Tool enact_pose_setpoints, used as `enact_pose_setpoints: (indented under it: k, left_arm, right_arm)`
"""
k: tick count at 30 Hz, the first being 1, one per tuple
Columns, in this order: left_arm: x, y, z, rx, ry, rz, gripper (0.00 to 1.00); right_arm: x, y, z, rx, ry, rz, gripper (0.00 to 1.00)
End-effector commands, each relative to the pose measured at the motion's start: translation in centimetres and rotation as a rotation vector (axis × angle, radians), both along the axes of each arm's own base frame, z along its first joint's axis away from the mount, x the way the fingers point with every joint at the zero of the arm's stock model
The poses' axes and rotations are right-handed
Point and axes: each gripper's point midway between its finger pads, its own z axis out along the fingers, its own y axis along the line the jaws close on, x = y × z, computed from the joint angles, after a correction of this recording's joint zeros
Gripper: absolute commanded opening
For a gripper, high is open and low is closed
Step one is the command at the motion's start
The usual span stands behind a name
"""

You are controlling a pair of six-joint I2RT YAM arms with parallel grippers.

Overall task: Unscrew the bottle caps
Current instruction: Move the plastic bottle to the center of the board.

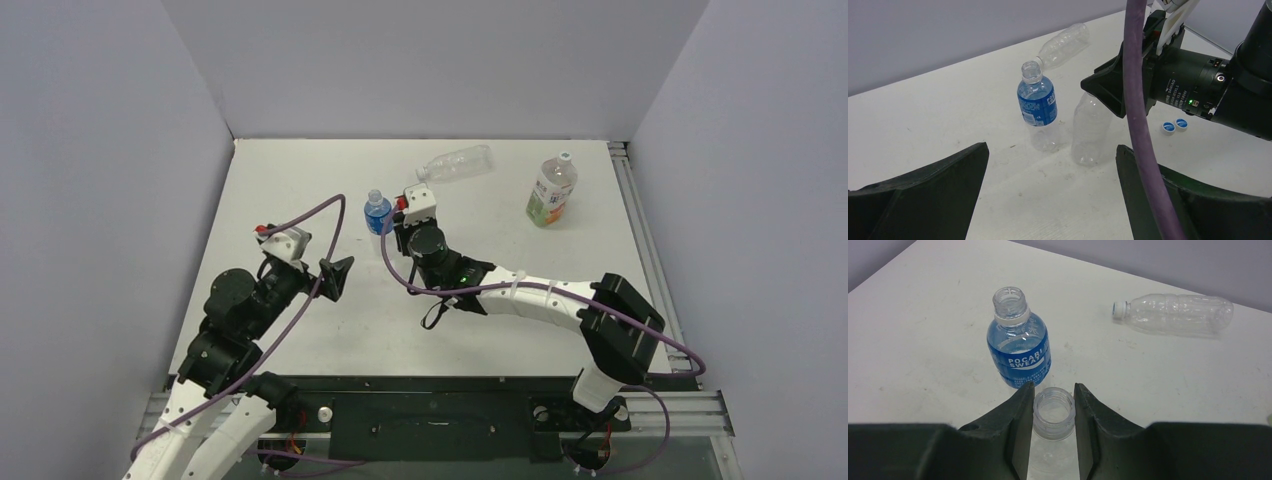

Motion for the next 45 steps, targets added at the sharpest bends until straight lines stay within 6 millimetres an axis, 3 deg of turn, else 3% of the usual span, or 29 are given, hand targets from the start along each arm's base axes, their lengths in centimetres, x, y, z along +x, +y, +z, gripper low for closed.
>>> enact_pose_setpoints:
  k: [1, 6, 13, 24, 29, 34, 36, 37, 38, 39, 40, 41, 42, 43, 44, 45]
  left_arm:
    - [0.2, -0.4, 3.2, -0.052, -0.082, -0.014, 0.96]
    - [0.2, -0.5, 3.4, -0.052, -0.09, -0.015, 0.96]
    - [0.2, -0.6, 3.4, -0.055, -0.099, -0.022, 0.97]
    - [0.6, -1.0, 3.2, -0.053, -0.088, -0.032, 0.97]
    - [1.3, -1.3, 3.2, -0.056, -0.083, -0.032, 0.97]
    - [2.0, -1.5, 4.0, -0.051, -0.097, -0.025, 0.97]
    - [2.3, -1.5, 4.4, -0.05, -0.096, -0.02, 0.97]
    - [2.6, -1.6, 4.2, -0.05, -0.084, -0.018, 0.96]
    - [2.7, -1.7, 4.2, -0.052, -0.08, -0.016, 0.96]
    - [2.9, -1.8, 4.0, -0.056, -0.069, -0.013, 0.97]
    - [3.0, -1.8, 4.0, -0.059, -0.065, -0.012, 0.97]
    - [3.1, -1.8, 3.8, -0.063, -0.056, -0.009, 0.97]
    - [3.2, -1.9, 3.7, -0.064, -0.052, -0.009, 0.97]
    - [3.2, -1.9, 3.7, -0.065, -0.048, -0.011, 0.97]
    - [3.2, -1.9, 3.7, -0.065, -0.049, -0.012, 0.97]
    - [3.3, -1.9, 3.7, -0.064, -0.048, -0.011, 0.96]
  right_arm:
    - [-0.7, -0.4, 0.5, 0.016, -0.002, -0.004, 0.28]
    - [-1.0, -0.6, 1.4, 0.023, -0.012, -0.002, 0.47]
    - [-1.3, -1.0, 2.4, 0.043, -0.021, 0.002, 0.65]
    - [-1.7, -1.2, 4.8, 0.07, -0.041, 0.02, 0.67]
    - [-2.4, -1.8, 8.0, 0.112, -0.057, 0.043, 0.69]
    - [-2.5, -4.1, 11.9, 0.179, -0.059, 0.041, 0.72]
    - [-1.4, -5.1, 13.7, 0.21, -0.045, 0.024, 0.72]
    - [-0.3, -6.3, 14.0, 0.215, -0.025, -0.006, 0.73]
    - [0.6, -6.3, 13.4, 0.203, 0.001, -0.002, 0.74]
    - [2.0, -7.7, 14.2, 0.2, 0.016, -0.042, 0.74]
    - [3.3, -7.5, 12.9, 0.166, 0.054, -0.052, 0.74]
    - [5.0, -8.8, 14.0, 0.158, 0.064, -0.092, 0.75]
    - [6.6, -8.2, 11.7, 0.113, 0.119, -0.094, 0.75]
    - [8.1, -9.2, 12.7, 0.103, 0.124, -0.121, 0.75]
    - [10.3, -9.1, 12.1, 0.076, 0.138, -0.133, 0.75]
    - [11.1, -9.3, 11.0, 0.04, 0.17, -0.144, 0.75]
